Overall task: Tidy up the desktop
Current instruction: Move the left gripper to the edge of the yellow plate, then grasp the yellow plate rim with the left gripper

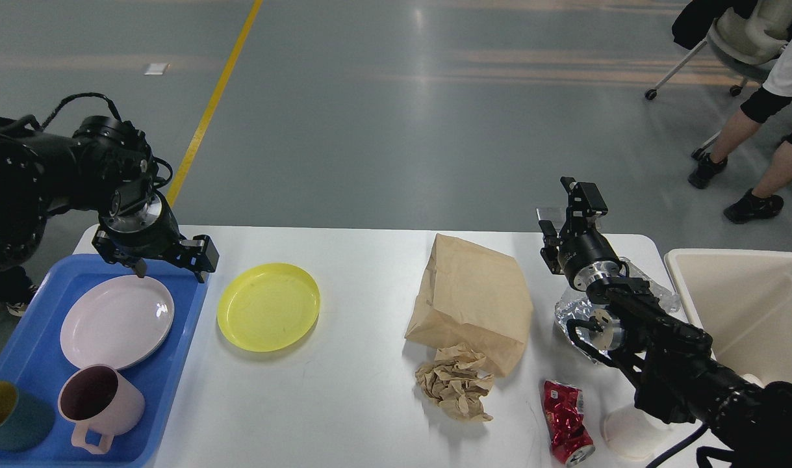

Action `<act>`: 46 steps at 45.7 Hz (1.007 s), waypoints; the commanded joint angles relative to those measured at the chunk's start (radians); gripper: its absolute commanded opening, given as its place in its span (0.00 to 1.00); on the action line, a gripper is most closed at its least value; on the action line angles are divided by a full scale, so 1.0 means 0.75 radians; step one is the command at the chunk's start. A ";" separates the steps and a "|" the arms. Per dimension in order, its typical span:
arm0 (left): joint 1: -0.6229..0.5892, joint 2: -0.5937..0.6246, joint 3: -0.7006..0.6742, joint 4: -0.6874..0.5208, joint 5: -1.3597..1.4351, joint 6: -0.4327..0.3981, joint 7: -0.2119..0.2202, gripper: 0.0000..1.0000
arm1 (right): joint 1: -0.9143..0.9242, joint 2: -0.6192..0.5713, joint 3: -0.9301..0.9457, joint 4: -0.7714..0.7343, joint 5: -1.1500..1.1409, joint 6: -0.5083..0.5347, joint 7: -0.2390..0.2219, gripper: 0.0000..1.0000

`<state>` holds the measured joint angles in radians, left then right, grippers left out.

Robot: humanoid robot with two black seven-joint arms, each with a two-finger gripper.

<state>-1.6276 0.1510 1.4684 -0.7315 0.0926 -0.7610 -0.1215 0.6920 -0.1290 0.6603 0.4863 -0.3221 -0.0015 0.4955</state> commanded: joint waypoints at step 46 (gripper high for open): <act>0.446 -0.011 -0.342 0.225 -0.005 0.284 0.013 0.92 | 0.000 0.000 -0.001 0.000 0.000 0.000 0.000 1.00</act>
<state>-1.3090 0.1363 1.2225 -0.5656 0.0876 -0.5519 -0.1118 0.6918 -0.1290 0.6606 0.4863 -0.3221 -0.0015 0.4955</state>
